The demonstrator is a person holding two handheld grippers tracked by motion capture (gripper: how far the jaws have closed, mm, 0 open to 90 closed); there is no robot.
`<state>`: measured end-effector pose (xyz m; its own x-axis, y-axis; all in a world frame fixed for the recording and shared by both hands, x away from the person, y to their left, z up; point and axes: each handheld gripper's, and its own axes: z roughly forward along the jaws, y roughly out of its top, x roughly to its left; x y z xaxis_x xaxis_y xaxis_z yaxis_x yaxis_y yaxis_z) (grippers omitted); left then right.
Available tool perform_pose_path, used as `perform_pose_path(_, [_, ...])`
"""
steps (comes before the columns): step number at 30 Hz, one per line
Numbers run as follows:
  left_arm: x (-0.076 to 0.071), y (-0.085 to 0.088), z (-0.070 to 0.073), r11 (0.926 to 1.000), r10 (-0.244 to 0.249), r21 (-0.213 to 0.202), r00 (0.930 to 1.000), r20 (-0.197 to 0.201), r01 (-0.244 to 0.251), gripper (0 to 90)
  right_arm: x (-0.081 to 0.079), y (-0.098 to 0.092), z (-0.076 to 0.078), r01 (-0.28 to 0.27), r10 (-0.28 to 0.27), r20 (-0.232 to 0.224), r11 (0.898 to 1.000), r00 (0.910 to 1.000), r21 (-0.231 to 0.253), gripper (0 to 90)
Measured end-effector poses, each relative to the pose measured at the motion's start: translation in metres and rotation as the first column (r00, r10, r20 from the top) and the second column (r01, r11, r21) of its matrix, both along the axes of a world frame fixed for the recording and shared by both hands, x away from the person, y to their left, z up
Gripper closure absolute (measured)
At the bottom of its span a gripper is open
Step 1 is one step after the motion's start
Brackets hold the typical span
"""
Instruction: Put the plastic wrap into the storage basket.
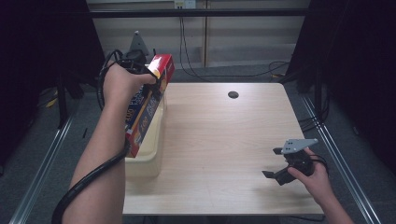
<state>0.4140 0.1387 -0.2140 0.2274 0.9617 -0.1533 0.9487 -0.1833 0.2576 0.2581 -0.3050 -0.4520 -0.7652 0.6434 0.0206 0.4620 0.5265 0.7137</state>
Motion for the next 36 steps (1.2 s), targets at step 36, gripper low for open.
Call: perform_pose_path(36, [-0.007,0.031,-0.02,0.9922,0.125,-0.002,0.9919,-0.023,-0.125,40.3,0.008,0.007,0.0,-0.015,0.015,0.004,1.0,0.9999,0.009,2.5])
